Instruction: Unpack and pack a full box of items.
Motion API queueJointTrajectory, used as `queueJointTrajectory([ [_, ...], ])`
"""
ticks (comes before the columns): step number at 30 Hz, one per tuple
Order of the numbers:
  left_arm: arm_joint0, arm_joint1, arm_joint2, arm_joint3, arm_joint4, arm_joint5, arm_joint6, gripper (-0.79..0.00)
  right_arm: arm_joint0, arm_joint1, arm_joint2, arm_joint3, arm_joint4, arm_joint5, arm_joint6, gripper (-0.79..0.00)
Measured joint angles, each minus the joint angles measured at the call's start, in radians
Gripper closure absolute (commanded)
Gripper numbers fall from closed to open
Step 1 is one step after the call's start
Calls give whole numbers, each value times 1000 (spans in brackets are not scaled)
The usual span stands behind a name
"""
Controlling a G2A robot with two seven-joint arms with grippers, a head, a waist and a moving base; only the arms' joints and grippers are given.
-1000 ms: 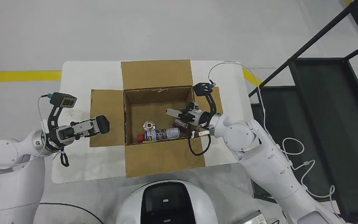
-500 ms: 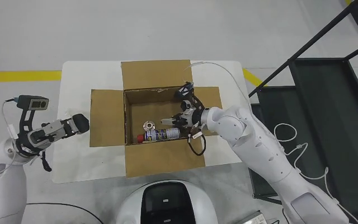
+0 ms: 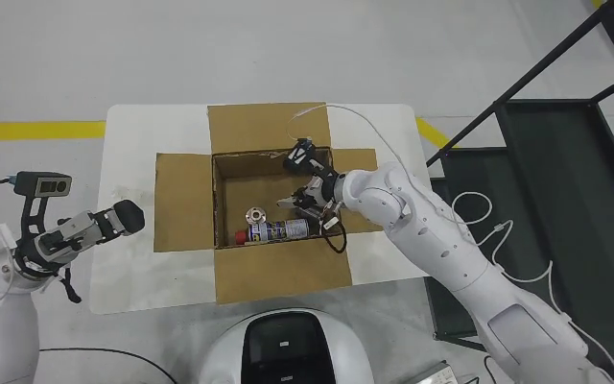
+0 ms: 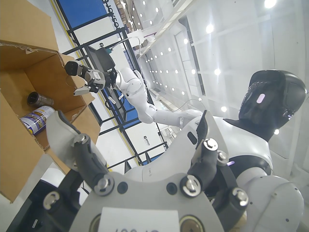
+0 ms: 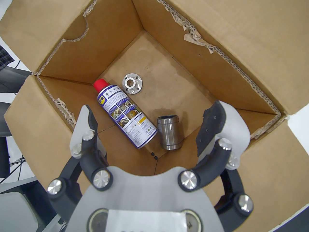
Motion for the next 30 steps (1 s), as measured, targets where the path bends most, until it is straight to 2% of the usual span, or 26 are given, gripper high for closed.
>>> queueJointTrajectory([
  [6,0,0,0,0,0,0,0,-785,-2,-3,-26,27,-30,-14,25,-785],
  [13,0,0,0,0,0,0,0,-785,120,-49,-135,194,-43,-60,97,-785],
  [16,0,0,0,0,0,0,0,-785,167,-74,-182,274,-32,-76,96,-582],
  [17,0,0,0,0,0,0,0,-785,179,-82,-196,296,-28,-81,94,-563],
  [23,0,0,0,0,0,0,0,-785,243,-135,-279,435,-36,-84,84,-646],
  [28,0,0,0,0,0,0,0,-785,282,-170,-322,523,-47,-80,94,-656],
  [30,0,0,0,0,0,0,0,-785,295,-183,-338,551,-55,-78,104,-637],
])
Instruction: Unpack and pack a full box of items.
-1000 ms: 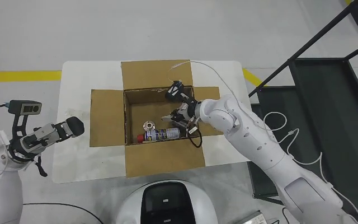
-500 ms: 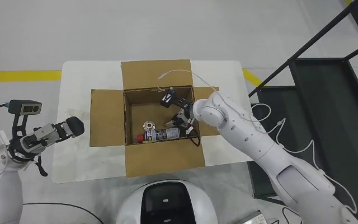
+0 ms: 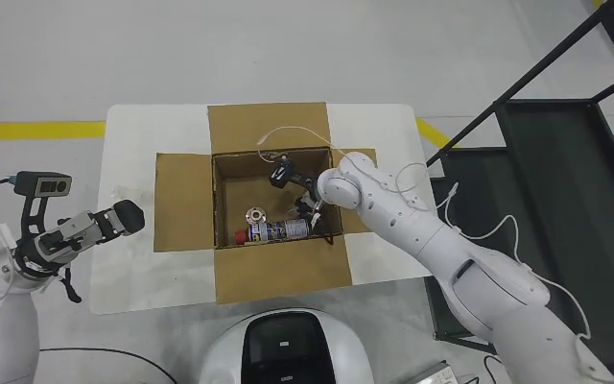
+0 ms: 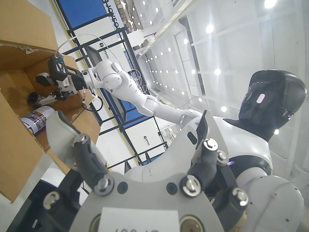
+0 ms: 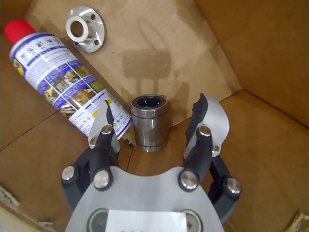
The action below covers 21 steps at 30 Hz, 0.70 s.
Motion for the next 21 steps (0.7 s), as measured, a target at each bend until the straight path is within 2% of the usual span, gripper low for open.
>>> queueJointTrajectory([
  [6,0,0,0,0,0,0,0,-785,32,-33,-29,67,-7,2,21,-613],
  [12,0,0,0,0,0,0,0,-785,52,-64,-55,133,-26,1,32,-545],
  [16,0,0,0,0,0,0,0,-785,64,-84,-67,174,-27,-8,37,-594],
  [21,0,0,0,0,0,0,0,-785,78,-110,-84,224,-36,-14,49,-585],
])
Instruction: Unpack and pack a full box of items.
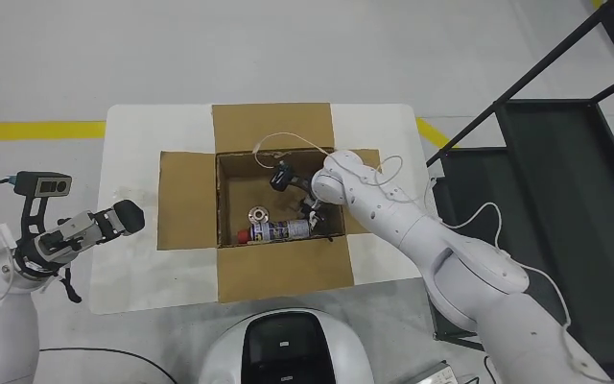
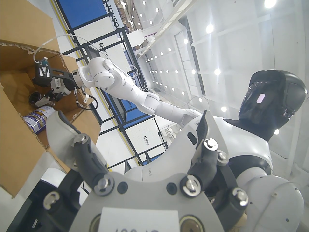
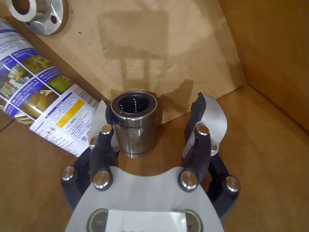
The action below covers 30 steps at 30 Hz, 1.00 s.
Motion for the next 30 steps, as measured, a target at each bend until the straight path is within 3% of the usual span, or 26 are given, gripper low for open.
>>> queueJointTrajectory([
  [2,0,0,0,0,0,0,0,-785,4,-10,-6,17,-1,-4,6,-526],
  [4,0,0,0,0,0,0,0,-785,9,-21,-14,35,-5,-7,14,-372],
  [7,0,0,0,0,0,0,0,-785,17,-37,-21,59,-4,-10,23,0],
  [18,0,0,0,0,0,0,0,-785,49,-69,-4,84,13,-21,3,0],
  [30,0,0,0,0,0,0,0,-785,-11,-4,109,-24,-56,9,-188,0],
])
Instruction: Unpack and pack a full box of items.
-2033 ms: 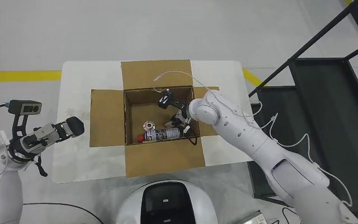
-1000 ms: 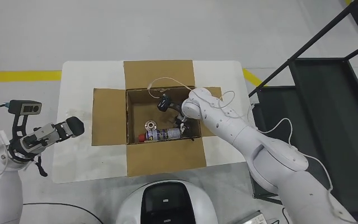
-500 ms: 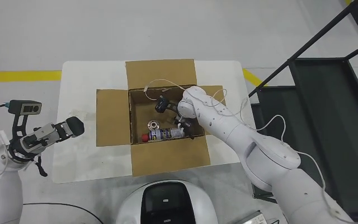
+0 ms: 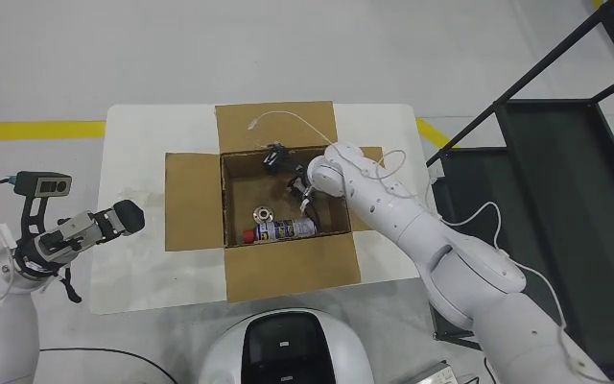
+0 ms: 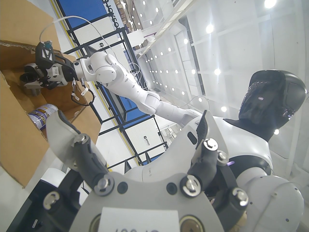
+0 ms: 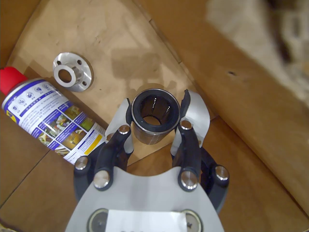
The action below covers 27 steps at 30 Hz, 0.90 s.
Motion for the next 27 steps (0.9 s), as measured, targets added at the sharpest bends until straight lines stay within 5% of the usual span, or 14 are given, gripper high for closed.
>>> queueJointTrajectory([
  [10,0,0,0,0,0,0,0,-785,-130,68,116,-146,-25,-6,-62,-43],
  [11,0,0,0,0,0,0,0,-785,-140,72,122,-155,-28,-6,-57,-280],
  [12,0,0,0,0,0,0,0,-785,-153,77,130,-166,-32,-5,-52,-785],
  [27,0,0,0,0,0,0,0,-785,-227,114,191,-293,-102,1,82,-785],
])
